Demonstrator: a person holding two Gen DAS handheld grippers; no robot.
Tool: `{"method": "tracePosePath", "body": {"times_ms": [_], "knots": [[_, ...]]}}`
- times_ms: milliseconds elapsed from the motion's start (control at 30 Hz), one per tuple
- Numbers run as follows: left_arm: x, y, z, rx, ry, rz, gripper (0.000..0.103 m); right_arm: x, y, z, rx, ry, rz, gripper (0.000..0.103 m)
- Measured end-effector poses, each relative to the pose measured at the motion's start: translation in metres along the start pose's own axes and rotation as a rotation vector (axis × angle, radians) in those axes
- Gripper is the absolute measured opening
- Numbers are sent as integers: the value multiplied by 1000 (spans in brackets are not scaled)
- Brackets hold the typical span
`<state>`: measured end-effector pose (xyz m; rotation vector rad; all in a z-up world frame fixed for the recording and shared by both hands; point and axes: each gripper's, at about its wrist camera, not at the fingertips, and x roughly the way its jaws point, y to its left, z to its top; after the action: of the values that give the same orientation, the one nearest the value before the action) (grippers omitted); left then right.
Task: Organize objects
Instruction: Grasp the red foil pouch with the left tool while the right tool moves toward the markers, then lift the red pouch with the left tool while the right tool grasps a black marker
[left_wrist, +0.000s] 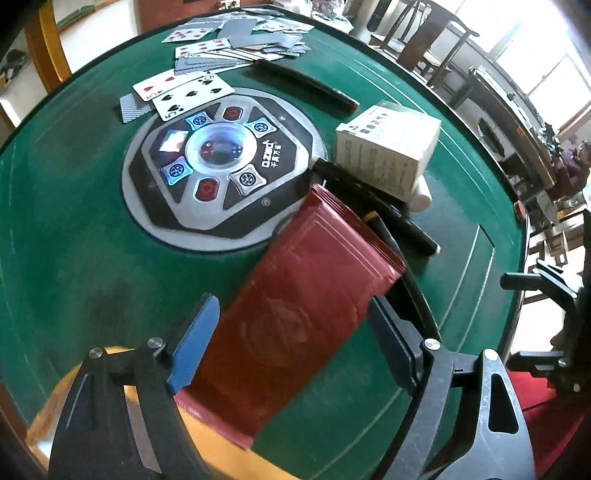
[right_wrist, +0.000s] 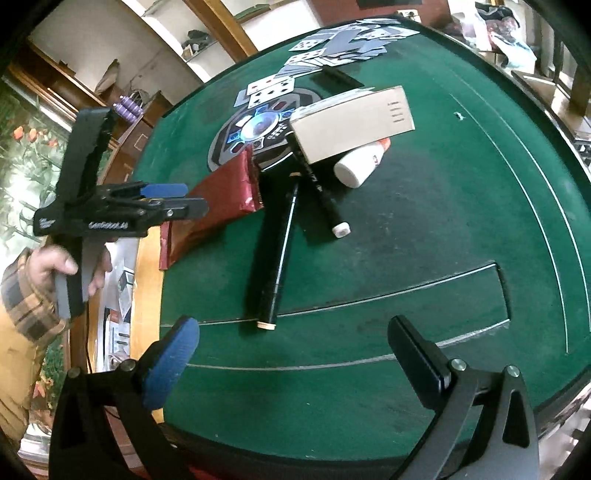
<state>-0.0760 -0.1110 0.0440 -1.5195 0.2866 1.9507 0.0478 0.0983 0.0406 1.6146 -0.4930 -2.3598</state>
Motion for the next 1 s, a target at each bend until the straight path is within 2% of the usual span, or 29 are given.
{"method": "tracePosePath", "body": {"times_ms": [167,333,467,633,667,700,800,867,933,1000], "knots": [[15,13,0,-81,21,-69,85,-1,-3,-3,0,8,-8,102],[13,0,-17,-117,34,-52,86,1,-8,-2,12,13,-4,102],[15,-23,-37,-103,45,10,86,3,-10,-1,27,6,3,102],[19,-33,-36,-135,22,124,85,9,-9,4,47,9,10,102],[18,-33,-37,-149,14,139,80,9,-7,5,46,7,14,102],[16,-32,-38,-168,-3,147,63,9,-7,6,43,5,17,102],[9,-25,-45,-233,-30,86,53,7,-3,8,26,-1,24,102],[5,-23,-54,-274,-38,72,53,7,-3,9,15,-6,21,102],[1,-23,-66,-331,-48,28,53,7,-3,10,10,-10,14,101],[-2,-26,-80,-393,-65,-16,53,9,-4,12,-1,-9,3,87]]}}
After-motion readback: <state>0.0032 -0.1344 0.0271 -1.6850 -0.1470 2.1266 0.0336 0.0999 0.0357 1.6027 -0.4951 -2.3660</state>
